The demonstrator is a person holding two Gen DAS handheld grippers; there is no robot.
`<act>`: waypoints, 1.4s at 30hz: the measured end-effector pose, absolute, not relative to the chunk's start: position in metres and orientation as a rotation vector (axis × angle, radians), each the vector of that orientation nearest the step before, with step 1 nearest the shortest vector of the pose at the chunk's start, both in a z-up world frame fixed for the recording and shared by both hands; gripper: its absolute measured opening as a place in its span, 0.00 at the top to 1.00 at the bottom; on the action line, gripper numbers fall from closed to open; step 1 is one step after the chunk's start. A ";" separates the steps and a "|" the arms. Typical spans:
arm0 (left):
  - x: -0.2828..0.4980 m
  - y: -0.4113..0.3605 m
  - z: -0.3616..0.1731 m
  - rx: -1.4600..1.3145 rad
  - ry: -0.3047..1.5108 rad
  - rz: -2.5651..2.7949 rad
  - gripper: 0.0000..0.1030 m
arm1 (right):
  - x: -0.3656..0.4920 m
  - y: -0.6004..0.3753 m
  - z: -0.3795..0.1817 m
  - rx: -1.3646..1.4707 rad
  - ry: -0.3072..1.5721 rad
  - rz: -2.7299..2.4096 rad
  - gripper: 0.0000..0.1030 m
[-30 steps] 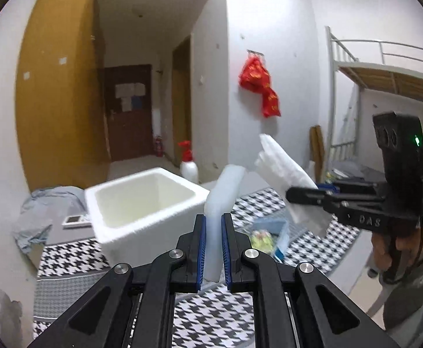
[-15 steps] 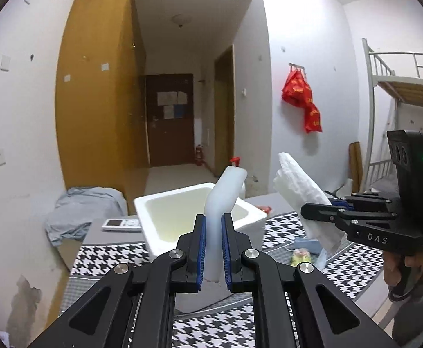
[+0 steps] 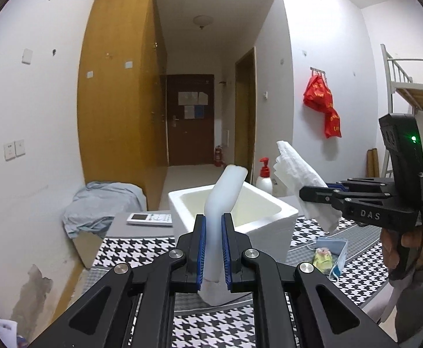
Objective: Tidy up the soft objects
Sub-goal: 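Carry the white cloth and foam tube with both grippers toward the white foam box, then lower the white cloth into the foam box and open the right gripper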
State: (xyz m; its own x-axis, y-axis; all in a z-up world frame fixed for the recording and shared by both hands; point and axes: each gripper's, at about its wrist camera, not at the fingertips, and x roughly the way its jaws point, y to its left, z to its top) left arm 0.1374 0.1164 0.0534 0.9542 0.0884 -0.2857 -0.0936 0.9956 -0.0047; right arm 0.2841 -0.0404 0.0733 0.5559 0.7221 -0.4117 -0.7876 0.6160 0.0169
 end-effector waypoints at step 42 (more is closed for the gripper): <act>0.127 0.149 0.045 -0.075 0.295 0.162 0.88 | 0.331 0.035 0.072 -0.228 0.488 0.875 0.18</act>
